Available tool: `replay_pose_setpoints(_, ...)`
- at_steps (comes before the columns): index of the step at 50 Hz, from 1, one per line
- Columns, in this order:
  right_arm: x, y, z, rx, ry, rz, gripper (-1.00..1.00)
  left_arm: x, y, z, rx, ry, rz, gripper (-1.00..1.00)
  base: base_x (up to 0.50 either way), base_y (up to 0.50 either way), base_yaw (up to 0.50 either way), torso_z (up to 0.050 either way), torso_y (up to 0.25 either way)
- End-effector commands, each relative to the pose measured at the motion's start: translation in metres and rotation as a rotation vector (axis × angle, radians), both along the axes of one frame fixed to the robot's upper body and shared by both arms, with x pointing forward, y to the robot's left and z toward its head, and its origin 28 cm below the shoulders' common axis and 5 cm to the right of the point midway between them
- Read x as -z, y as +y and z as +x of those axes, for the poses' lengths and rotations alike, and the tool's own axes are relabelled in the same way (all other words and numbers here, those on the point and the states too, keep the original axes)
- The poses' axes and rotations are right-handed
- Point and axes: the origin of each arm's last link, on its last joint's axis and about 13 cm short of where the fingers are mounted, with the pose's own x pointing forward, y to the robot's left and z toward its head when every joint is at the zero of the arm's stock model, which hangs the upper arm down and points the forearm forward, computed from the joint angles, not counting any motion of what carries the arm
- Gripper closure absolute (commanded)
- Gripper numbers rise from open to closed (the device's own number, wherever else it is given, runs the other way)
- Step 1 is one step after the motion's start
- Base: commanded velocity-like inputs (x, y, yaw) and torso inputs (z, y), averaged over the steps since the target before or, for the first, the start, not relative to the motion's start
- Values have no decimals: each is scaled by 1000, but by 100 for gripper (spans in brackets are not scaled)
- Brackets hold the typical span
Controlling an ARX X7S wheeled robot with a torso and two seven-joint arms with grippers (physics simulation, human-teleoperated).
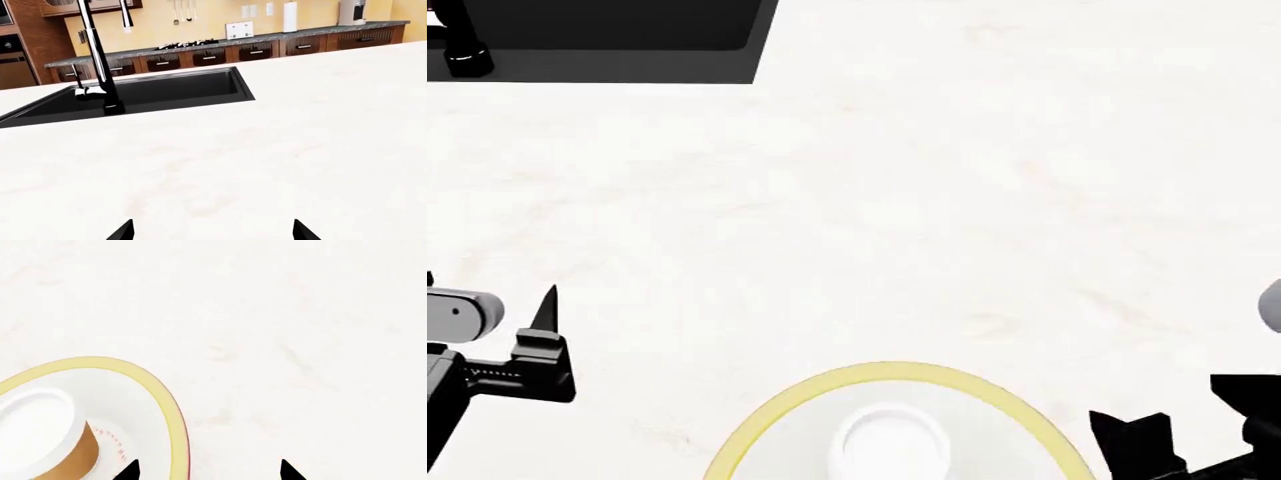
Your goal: Place the cup inside the bowl on the dining table and move the bowl to any counter.
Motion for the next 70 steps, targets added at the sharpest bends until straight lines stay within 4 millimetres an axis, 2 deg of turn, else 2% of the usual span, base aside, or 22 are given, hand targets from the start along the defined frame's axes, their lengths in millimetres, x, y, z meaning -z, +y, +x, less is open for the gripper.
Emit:
replay_pose_setpoints(1,15,-1,-1,-42,156,93,-100,2,0,0,1,3,-3,-100,0,0,0,0,0)
replay_pose_setpoints(8,15,-3,13,-22,172,168,-100,3,2,-1,2,8,-2,-100,0,0,0,0,0)
replay_pose_setpoints(23,41,-7,31,-7,270,204,-100,5,1,0,-4,16,1,-100,0,0,0,0,0)
replay_pose_setpoints(51,69,0,44,-81,394,194,-100,6,1,0,-6,17,0,-100,0,0,0,0,0)
replay_pose_setpoints(70,79,10,53,-134,431,208,-100,6,2,-2,3,22,-12,-100,0,0,0,0,0)
